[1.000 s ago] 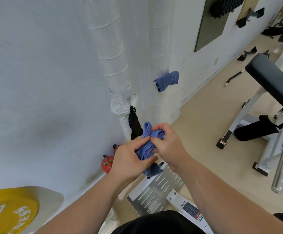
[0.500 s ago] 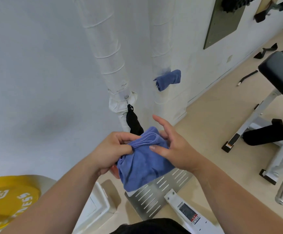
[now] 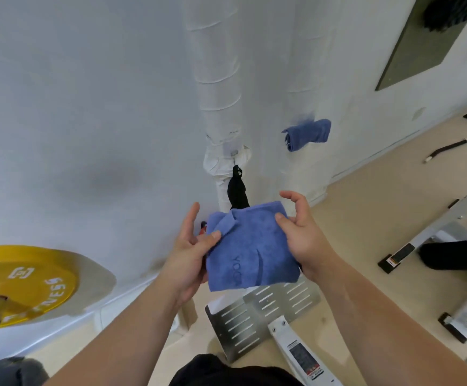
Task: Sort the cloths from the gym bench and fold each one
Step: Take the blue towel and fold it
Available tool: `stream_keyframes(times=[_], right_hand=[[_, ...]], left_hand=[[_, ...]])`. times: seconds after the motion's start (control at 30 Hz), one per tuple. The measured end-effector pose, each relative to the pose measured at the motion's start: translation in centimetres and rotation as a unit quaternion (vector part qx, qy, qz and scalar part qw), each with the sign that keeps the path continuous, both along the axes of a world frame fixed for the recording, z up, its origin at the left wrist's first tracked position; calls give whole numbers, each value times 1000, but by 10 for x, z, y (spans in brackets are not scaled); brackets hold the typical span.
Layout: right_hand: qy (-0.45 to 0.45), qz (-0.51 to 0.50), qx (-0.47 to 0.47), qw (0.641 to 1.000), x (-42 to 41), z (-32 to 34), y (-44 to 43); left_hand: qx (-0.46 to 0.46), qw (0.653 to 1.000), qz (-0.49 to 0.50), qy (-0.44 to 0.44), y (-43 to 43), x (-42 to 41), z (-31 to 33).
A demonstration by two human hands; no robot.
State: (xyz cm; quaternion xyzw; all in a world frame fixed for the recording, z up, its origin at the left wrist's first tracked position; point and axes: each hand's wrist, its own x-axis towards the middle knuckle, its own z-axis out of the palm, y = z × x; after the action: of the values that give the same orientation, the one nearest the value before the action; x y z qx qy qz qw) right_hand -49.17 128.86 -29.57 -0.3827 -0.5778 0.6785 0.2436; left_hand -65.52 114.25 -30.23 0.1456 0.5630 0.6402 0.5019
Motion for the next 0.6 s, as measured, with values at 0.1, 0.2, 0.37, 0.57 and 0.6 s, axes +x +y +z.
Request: stream_keyframes(times=[0.1,0.2,0.37,0.57,0.6], right_hand=[[-18,-31,14,999,-14,0,-6],[-49,-42,22,998,-31,7,-11],[-43,34,4,998,-52,27,-25],[-89,36,53,994,-72,36,-29],[-91,30,62,993,-75,39,-28]], left_hand=[[16,999,-10,29,-4,-12,2],[15,990,-44,133,-8,-27,0],[22,988,65,137,-2,-51,-1],[44,986,90,135,5,-75,10],[51,987,86,128,6,-76,14]])
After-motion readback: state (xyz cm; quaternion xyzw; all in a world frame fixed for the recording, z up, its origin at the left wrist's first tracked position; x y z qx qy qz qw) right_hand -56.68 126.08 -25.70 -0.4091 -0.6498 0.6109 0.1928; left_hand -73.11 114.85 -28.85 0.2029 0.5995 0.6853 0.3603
